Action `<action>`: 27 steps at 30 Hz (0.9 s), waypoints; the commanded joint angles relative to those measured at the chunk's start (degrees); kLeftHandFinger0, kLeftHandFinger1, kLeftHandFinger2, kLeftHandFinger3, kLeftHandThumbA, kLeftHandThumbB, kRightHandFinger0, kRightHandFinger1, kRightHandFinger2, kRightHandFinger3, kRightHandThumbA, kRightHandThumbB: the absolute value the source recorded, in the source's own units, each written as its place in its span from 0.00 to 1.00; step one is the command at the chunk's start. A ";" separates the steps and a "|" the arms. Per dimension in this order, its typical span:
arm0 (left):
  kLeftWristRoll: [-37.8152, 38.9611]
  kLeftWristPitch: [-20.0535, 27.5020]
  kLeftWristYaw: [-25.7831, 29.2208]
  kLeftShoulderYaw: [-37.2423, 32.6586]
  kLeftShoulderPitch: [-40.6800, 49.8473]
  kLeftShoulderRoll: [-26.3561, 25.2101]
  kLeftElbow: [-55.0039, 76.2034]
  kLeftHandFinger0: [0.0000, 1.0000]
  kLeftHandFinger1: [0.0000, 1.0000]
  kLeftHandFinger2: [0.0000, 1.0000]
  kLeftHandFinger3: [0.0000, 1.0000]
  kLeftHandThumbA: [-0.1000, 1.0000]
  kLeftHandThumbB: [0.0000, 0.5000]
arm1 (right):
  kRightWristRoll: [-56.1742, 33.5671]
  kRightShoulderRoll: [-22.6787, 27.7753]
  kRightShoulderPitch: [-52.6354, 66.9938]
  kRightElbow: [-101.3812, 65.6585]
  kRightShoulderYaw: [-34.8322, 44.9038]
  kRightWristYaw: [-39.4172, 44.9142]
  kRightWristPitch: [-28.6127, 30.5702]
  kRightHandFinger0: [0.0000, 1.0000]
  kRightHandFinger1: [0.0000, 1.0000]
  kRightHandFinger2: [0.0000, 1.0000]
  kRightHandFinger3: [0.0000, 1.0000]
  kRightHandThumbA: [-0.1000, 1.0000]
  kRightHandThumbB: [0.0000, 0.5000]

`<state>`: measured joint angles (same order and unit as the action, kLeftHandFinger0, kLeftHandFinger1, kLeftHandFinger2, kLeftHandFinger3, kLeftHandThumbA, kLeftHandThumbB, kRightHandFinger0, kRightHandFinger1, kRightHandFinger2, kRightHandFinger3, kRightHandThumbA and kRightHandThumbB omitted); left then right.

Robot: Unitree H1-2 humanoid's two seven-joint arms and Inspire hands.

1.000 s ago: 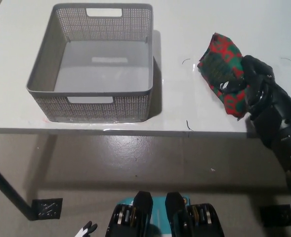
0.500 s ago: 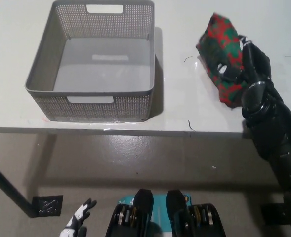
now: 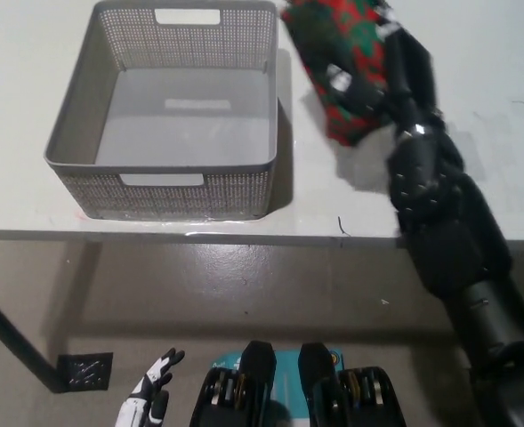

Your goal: Use the right hand to pick up a bag of coffee beans on the right hand side and place it into a container on the left hand side

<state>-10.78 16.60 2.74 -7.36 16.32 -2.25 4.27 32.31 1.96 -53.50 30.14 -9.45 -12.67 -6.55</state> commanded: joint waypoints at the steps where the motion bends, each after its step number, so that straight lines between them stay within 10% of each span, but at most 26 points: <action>1: -0.13 0.97 -0.87 -0.76 0.83 -0.01 0.17 1.00 1.00 1.00 1.00 1.00 0.75 | 1.25 -2.97 -9.71 -5.80 -1.91 0.71 -2.20 0.00 0.55 0.87 1.00 0.00 0.32; 8: -0.87 1.49 -0.71 -1.92 3.05 0.60 -0.55 1.00 1.00 1.00 1.00 1.00 0.76 | 2.14 -5.57 -14.60 -2.94 -4.14 0.03 -3.29 0.00 0.46 0.82 0.96 0.00 0.21; 27: 0.01 1.43 -1.69 -3.46 3.14 0.78 0.59 1.00 1.00 1.00 1.00 1.00 0.72 | -0.21 -7.85 -18.87 13.51 -5.76 -0.85 -2.08 0.00 0.41 0.81 0.96 0.00 0.32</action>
<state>-11.01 16.65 1.82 -9.98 19.42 -2.06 3.73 33.19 -5.30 -67.76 42.32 -15.48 -12.62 -10.00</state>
